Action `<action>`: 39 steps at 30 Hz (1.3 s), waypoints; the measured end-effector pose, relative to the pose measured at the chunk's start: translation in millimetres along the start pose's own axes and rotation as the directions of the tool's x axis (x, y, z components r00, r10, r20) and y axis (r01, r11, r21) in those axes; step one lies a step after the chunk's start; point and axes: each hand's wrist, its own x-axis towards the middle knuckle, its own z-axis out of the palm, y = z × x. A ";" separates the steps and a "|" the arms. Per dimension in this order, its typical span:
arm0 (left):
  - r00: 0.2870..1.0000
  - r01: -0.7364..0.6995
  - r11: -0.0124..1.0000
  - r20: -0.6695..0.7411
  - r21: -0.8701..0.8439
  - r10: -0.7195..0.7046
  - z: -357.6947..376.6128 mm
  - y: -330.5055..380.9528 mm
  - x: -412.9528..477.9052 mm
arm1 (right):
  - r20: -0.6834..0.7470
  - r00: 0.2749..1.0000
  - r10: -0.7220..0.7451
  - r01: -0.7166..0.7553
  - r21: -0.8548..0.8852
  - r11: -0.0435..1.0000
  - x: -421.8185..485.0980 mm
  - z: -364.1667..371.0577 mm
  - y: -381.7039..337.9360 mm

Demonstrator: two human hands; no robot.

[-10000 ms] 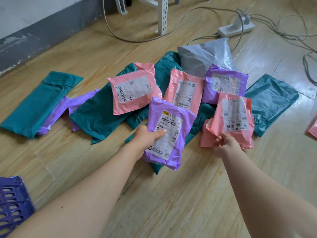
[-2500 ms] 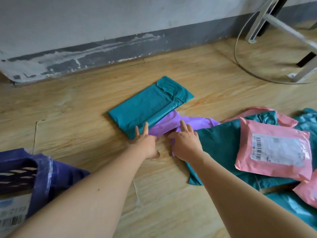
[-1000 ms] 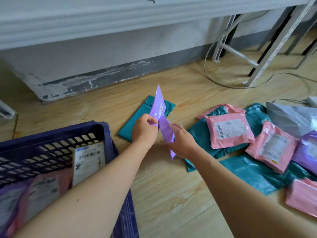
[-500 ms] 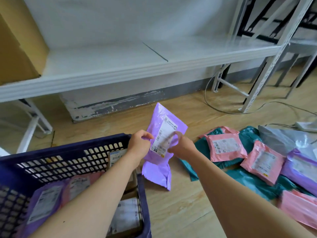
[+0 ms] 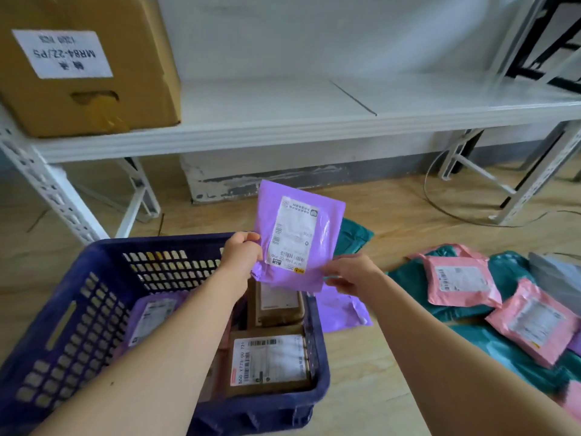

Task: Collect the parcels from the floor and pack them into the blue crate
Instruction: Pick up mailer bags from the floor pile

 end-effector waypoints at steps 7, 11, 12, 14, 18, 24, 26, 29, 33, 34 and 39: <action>0.928 -0.207 0.897 -0.213 0.391 0.307 -33.5 -0.2 -11.4 | -0.106 0.953 -0.284 0.260 -0.197 0.945 -8.3 32.5 -21.9; 0.549 -0.555 0.154 0.221 0.817 0.806 -53.9 3.6 -14.2 | -0.072 0.847 -0.527 0.437 -0.470 0.767 -20.0 48.9 -35.3; 0.558 -0.552 -0.003 0.372 0.834 0.742 -56.3 5.5 -14.0 | -0.041 0.820 -0.570 0.482 -0.486 0.729 -21.7 54.3 -38.3; 0.652 -0.542 -0.087 0.484 0.836 0.584 -57.9 4.4 -12.6 | 0.014 0.776 -0.630 0.558 -0.479 0.678 -23.5 64.9 -42.3; 0.678 -0.523 0.060 0.373 0.850 0.633 -63.9 -0.4 -10.3 | 0.027 0.746 -0.666 0.601 -0.459 0.655 -16.9 77.6 -46.3; 0.806 -0.405 0.616 -0.054 0.676 0.590 -77.3 -3.7 5.4 | -0.330 0.782 -0.529 0.459 -0.269 0.847 9.9 63.6 -36.3; 0.854 -0.382 0.792 -0.147 0.477 0.500 -69.3 -7.8 21.0 | -0.339 0.813 -0.473 0.351 -0.362 0.863 23.5 48.3 -19.8; 0.905 -0.325 0.921 -0.212 0.216 0.369 -48.5 -15.7 42.2 | -0.279 0.875 -0.395 0.220 -0.498 0.839 44.3 31.2 12.3; 0.945 -0.219 0.975 -0.243 0.034 0.220 -23.7 -32.7 68.8 | -0.239 0.928 -0.286 0.118 -0.539 0.834 77.7 30.3 53.8; 0.951 -0.187 0.982 -0.252 -0.005 0.180 -18.6 -38.1 74.6 | -0.223 0.940 -0.257 0.097 -0.548 0.831 86.8 32.4 63.5; 0.974 -0.110 0.994 -0.199 -0.021 0.103 28.9 -58.2 85.3 | -0.263 0.965 -0.012 -0.111 -0.448 0.887 129.7 35.7 102.9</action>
